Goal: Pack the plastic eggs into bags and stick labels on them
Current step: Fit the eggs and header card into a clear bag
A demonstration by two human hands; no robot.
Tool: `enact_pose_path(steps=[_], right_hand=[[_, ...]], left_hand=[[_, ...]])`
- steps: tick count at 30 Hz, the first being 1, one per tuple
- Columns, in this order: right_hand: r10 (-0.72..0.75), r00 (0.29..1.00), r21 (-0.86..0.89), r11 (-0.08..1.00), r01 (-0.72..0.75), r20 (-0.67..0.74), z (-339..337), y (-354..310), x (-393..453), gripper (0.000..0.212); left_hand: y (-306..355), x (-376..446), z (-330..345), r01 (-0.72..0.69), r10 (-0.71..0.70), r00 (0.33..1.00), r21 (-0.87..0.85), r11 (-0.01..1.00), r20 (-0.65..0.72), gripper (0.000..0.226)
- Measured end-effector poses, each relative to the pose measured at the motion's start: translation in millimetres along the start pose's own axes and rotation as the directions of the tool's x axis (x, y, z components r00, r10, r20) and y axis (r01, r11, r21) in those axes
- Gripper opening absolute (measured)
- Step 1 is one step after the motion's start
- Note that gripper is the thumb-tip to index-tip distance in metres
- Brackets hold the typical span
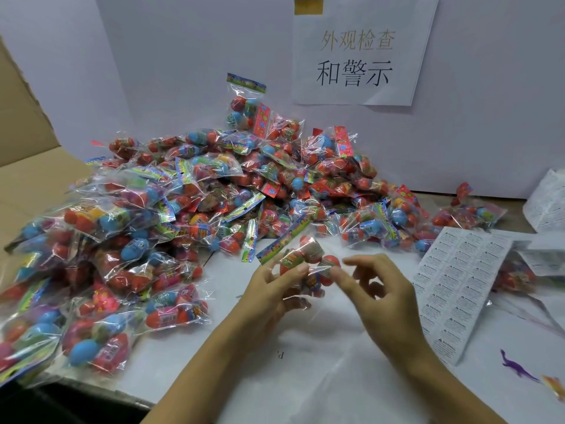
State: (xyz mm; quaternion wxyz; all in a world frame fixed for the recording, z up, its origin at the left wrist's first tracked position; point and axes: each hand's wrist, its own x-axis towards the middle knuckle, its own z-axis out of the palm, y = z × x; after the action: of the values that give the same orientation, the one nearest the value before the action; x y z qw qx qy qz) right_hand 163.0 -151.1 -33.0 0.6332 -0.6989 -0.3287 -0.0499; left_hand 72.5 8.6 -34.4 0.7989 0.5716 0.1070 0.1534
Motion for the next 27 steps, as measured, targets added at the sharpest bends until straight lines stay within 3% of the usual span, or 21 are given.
enact_pose_path(steps=[2,4,7,13,20,25,27], right_hand=[[0.169,0.986,0.029,0.985,-0.169,0.002,-4.4,2.4,4.2,0.043],[0.303,0.946,0.065,0.948,-0.312,0.116,-5.0,3.6,7.0,0.049],[0.363,0.894,0.167,0.895,-0.413,0.263,-0.4,3.8,9.1,0.047],[0.328,0.887,0.227,0.883,-0.410,0.326,2.3,2.8,6.9,0.033],[0.339,0.887,0.180,0.896,-0.406,0.312,1.2,2.1,7.3,0.036],[0.337,0.893,0.142,0.909,-0.391,0.297,0.1,2.3,7.2,0.034],[0.357,0.886,0.117,0.907,-0.404,0.295,-0.3,2.3,7.3,0.036]], left_hand=[[-0.7,0.1,-0.5,0.025,-0.025,1.000,0.034,0.999,0.011,0.049],[-3.7,0.0,-0.6,0.052,-0.052,0.999,0.051,0.997,0.013,0.055],[-8.5,-2.3,2.2,0.065,-0.068,0.997,0.111,0.992,0.030,0.043],[-10.1,-1.7,4.2,-0.005,-0.007,0.999,0.267,0.964,0.043,0.034],[-12.4,-1.3,-0.8,-0.067,0.074,0.997,0.261,0.963,-0.017,0.027],[-10.2,-0.1,0.3,-0.075,0.109,0.987,0.264,0.962,-0.117,0.036],[-11.7,2.4,-3.1,-0.067,0.126,0.975,0.295,0.953,-0.185,0.028]])
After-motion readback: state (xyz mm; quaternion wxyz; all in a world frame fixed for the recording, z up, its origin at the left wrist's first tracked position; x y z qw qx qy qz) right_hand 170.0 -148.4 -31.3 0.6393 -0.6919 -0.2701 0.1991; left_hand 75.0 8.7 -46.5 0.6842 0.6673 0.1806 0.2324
